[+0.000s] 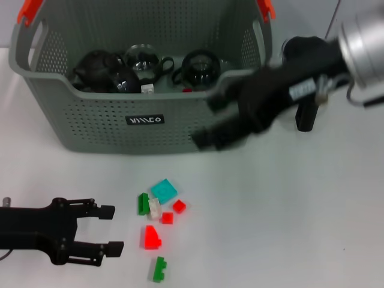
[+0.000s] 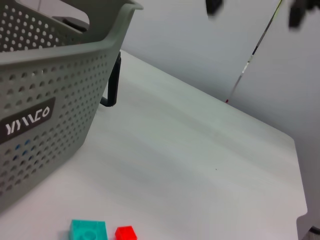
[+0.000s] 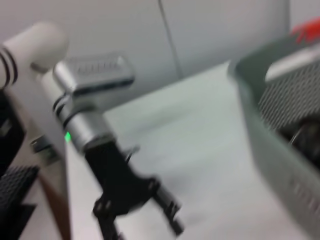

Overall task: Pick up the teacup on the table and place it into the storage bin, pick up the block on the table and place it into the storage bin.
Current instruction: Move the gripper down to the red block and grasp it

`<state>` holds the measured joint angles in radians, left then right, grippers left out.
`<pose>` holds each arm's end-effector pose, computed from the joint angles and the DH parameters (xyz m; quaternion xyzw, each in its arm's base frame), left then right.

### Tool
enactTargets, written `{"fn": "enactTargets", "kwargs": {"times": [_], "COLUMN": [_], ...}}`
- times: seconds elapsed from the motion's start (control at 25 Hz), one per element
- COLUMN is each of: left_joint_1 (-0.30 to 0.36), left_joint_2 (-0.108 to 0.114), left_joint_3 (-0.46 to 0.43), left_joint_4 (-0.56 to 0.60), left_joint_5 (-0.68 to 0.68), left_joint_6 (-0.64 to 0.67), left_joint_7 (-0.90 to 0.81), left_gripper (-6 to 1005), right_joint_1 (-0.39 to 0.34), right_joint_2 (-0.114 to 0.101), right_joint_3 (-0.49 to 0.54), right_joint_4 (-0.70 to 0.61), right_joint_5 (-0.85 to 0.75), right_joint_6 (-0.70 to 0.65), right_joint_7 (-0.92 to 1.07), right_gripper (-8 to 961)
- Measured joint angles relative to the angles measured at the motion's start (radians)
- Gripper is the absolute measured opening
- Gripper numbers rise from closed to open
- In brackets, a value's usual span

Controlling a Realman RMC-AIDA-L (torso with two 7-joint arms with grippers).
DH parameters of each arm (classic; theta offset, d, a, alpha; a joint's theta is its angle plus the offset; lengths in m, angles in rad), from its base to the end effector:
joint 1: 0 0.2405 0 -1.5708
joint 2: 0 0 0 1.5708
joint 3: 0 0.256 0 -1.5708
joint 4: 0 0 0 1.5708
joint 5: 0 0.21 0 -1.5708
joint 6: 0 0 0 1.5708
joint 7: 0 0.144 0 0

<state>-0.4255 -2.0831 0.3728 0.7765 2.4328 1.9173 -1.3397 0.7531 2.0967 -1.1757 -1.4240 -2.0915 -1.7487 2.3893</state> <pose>-0.3139 0.2482 0.0275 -0.9458 -0.2630 -0.1855 0.0427 0.0642 0.3429 0.0226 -0.9802 0.1901 0.0547 0.0107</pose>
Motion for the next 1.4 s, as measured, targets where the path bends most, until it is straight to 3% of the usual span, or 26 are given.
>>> {"fn": "enactTargets", "kwargs": {"times": [0.2, 0.44, 0.68, 1.12, 1.4], "left_joint_1": [0.002, -0.004, -0.005, -0.003, -0.003], "left_joint_2": [0.000, 0.001, 0.002, 0.000, 0.000], "left_joint_3": [0.000, 0.003, 0.006, 0.008, 0.007], "left_joint_4": [0.002, 0.003, 0.004, 0.000, -0.002], "left_joint_5": [0.000, 0.001, 0.002, 0.002, 0.002], "left_joint_6": [-0.001, -0.001, -0.001, 0.000, -0.001], "left_joint_7": [0.002, 0.002, 0.001, 0.003, 0.005], "left_gripper": [843, 843, 843, 843, 843], "right_joint_1": [0.016, 0.094, 0.176, 0.234, 0.248], "right_joint_2": [0.000, 0.001, 0.004, 0.016, 0.022], "right_joint_3": [-0.054, -0.178, -0.324, -0.558, -0.645], "right_joint_4": [0.152, 0.399, 0.560, 0.633, 0.641], "right_joint_5": [-0.059, -0.126, -0.153, -0.135, -0.109], "right_joint_6": [0.026, 0.205, 0.370, 0.528, 0.609], "right_joint_7": [-0.010, -0.060, -0.052, 0.022, 0.111], "right_gripper": [863, 862, 835, 762, 738]}}
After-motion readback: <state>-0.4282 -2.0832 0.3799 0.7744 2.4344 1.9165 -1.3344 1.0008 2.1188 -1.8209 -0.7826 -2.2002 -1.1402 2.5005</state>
